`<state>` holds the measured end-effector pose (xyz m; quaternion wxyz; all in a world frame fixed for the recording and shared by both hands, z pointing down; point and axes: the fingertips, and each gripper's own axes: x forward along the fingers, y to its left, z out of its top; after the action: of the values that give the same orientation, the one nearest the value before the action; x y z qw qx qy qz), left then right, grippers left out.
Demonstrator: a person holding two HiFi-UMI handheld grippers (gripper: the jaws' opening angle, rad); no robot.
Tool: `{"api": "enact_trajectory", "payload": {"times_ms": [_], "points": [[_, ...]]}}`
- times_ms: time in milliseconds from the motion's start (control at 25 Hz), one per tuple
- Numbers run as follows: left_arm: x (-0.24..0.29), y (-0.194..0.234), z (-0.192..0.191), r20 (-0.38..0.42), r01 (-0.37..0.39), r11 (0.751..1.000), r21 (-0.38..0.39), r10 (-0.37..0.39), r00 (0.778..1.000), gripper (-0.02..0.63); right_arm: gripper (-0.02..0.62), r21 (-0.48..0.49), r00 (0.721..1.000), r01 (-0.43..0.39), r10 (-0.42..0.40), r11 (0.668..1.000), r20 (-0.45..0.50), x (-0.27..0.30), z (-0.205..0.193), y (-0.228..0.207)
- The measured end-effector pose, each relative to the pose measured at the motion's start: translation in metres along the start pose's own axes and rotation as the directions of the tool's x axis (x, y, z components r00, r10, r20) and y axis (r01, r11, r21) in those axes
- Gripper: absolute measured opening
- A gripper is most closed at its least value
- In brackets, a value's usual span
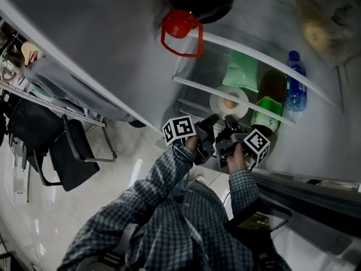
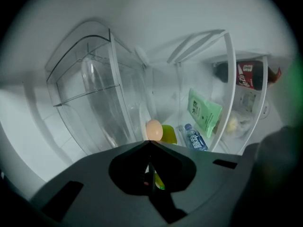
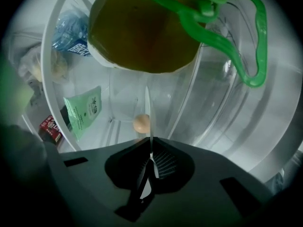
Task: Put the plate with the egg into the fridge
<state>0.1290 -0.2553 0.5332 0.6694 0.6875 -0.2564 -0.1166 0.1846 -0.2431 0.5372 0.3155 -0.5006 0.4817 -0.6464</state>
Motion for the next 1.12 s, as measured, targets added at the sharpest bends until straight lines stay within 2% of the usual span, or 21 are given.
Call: {"api": "enact_trajectory", "payload": {"times_ms": [240,600,880,1120], "points": [[0.004,0.0,0.007,0.017,-0.003,1.0,-0.004,0.003,1.0,0.006,0.018,-0.013,0.998,0.004,-0.005,1.0,-0.059,0.003,-0.003,0.001],[0.005,-0.001,0.004,0.011,-0.004,1.0,-0.004,0.004,1.0,0.006,0.018,0.033,0.998,0.001,0.002,0.999,-0.063,0.002,-0.005,-0.003],[-0.001,-0.002,0.006,0.012,-0.001,1.0,-0.003,0.001,1.0,0.006,0.018,-0.009,0.996,0.0,-0.001,1.0,-0.089,0.008,-0.011,0.002],[-0.001,-0.001,0.007,0.013,-0.002,1.0,-0.007,0.002,1.0,0.006,0.02,-0.009,0.995,0.013,-0.013,1.0,-0.097,0.009,-0.012,0.003]]}}
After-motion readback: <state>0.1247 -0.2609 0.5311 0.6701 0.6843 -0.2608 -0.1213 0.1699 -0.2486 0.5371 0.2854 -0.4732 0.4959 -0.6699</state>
